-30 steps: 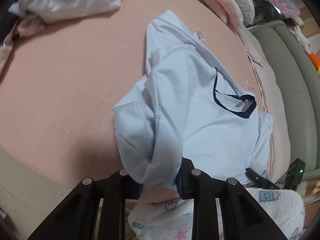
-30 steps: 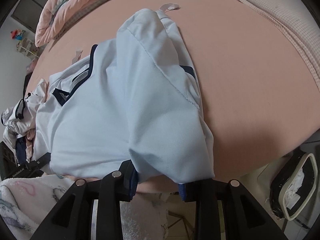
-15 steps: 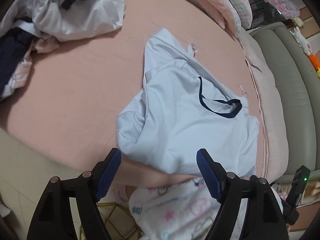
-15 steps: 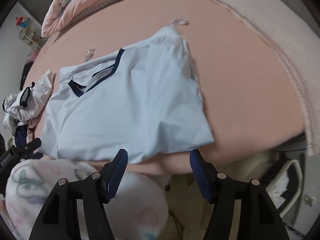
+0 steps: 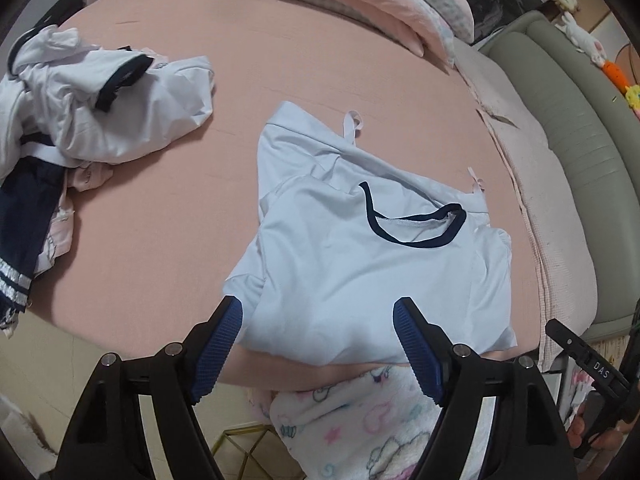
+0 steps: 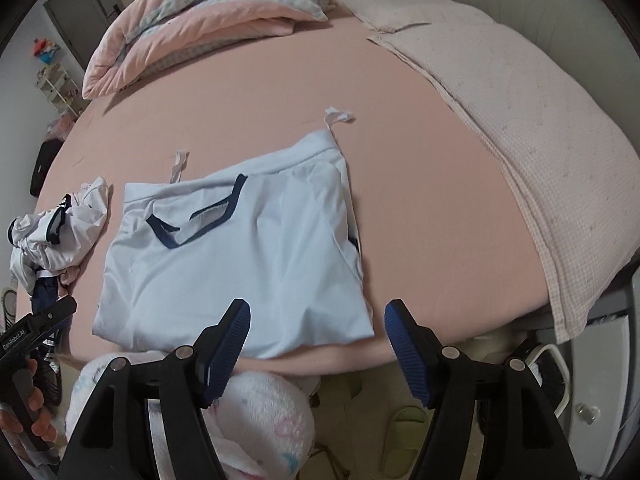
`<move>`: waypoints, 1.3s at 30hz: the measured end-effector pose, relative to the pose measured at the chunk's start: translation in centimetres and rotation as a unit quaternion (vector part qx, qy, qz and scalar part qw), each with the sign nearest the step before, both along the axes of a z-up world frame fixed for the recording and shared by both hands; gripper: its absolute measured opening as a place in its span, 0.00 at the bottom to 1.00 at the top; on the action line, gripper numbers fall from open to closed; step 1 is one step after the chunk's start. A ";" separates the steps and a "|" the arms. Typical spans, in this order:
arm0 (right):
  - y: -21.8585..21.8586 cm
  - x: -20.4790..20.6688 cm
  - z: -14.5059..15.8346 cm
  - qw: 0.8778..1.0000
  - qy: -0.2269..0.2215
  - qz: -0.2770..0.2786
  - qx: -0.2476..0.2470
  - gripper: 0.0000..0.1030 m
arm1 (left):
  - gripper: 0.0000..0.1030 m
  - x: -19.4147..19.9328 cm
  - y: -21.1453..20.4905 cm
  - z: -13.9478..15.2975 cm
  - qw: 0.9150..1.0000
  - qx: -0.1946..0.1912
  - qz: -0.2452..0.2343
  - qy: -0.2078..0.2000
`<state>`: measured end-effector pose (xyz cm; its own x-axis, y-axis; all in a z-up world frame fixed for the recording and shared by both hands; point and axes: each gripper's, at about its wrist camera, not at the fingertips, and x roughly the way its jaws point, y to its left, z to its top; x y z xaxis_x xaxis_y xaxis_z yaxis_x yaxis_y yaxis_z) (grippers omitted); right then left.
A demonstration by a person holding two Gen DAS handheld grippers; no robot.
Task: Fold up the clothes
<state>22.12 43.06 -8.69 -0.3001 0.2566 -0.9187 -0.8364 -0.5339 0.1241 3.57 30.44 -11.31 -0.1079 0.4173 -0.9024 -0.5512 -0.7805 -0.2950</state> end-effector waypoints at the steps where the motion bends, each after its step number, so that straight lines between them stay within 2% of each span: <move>1: 0.2 -0.2 0.0 1.000 -0.001 0.002 -0.001 0.67 | 0.75 -0.1 0.2 -0.1 1.000 -0.005 -0.002 0.001; 8: 3.0 -2.0 -1.1 0.999 -0.030 0.011 -0.004 0.67 | 0.75 -2.2 2.6 -0.6 0.998 -0.049 -0.019 0.041; 15: 7.4 -4.0 -1.5 0.999 -0.040 0.004 -0.002 0.67 | 0.75 -5.8 5.5 -1.3 0.996 -0.062 -0.028 0.056; 21: 11.0 -5.5 -2.2 0.999 -0.028 -0.008 -0.015 0.67 | 0.75 -8.7 8.3 -2.1 0.995 -0.067 -0.031 0.063; 26: 13.6 -6.9 -3.5 0.999 -0.029 -0.012 -0.028 0.67 | 0.75 -11.0 10.5 -3.2 0.996 -0.064 -0.030 0.049; 39: 21.5 -11.0 -8.2 0.995 -0.046 -0.022 -0.085 0.67 | 0.75 -15.5 17.0 -7.4 0.994 -0.098 -0.050 0.018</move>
